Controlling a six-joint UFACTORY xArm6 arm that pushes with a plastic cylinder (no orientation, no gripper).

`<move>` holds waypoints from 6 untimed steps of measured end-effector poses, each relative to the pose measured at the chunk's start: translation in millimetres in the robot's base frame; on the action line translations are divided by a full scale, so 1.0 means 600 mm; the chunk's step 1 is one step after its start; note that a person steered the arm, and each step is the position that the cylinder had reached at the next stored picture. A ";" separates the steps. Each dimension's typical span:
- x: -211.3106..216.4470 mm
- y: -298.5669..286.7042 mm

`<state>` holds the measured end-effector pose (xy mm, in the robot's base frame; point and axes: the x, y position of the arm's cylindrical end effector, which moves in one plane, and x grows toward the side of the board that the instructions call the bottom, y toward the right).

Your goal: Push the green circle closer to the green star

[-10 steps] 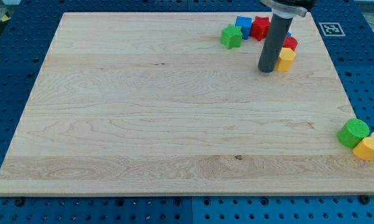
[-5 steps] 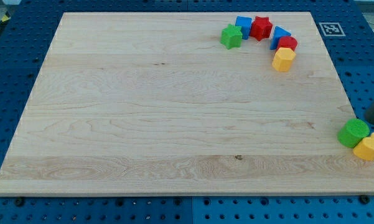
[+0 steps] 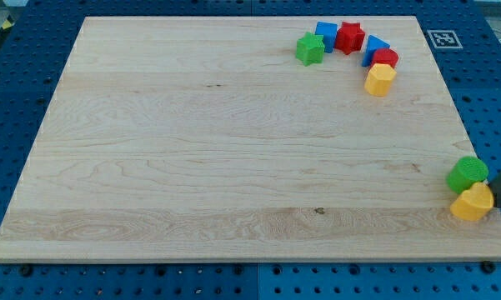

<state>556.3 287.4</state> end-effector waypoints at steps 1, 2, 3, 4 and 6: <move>-0.047 -0.017; -0.079 -0.017; -0.080 -0.023; -0.085 -0.039; -0.136 -0.099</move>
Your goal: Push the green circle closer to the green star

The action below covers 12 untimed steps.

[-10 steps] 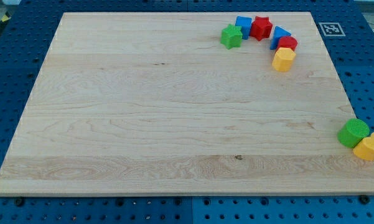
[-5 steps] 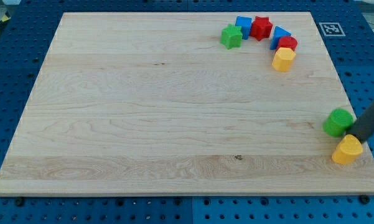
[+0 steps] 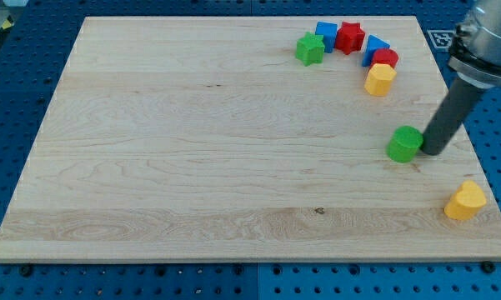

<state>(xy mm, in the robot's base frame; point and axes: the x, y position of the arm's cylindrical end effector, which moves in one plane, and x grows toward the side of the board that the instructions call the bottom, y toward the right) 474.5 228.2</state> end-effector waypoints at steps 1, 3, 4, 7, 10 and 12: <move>-0.024 -0.037; -0.023 -0.055; -0.015 -0.074; 0.070 -0.117; -0.045 -0.235; -0.036 -0.251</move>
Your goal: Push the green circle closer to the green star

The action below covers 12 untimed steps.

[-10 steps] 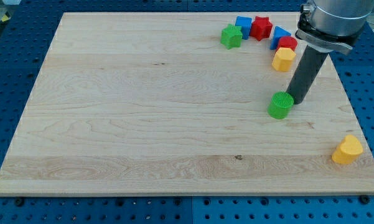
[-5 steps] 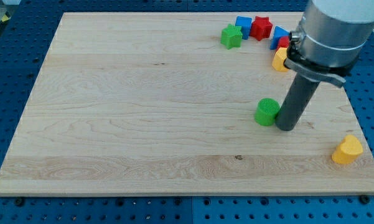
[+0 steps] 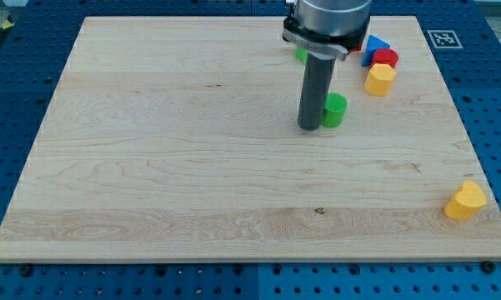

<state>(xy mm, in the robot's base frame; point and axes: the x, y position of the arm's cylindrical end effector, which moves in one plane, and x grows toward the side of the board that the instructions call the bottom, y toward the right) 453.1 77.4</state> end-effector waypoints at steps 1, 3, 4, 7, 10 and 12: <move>0.063 0.010; -0.001 0.055; -0.047 0.054; -0.081 0.070; -0.146 0.025; -0.153 0.026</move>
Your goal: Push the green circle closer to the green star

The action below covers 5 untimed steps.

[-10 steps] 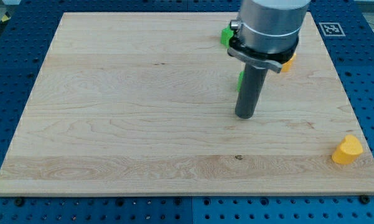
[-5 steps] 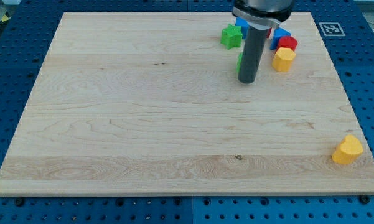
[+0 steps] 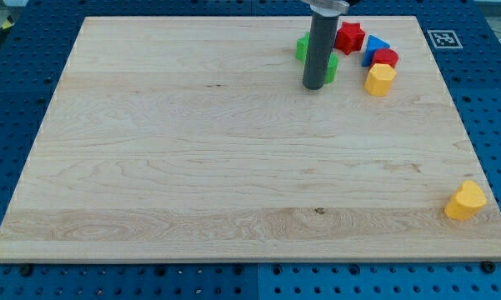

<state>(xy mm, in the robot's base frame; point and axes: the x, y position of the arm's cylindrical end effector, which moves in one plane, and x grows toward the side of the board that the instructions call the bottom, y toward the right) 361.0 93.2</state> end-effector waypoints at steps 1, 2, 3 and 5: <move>0.018 0.014; 0.011 0.022; -0.008 0.022; -0.015 0.022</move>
<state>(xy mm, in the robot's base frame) 351.9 106.7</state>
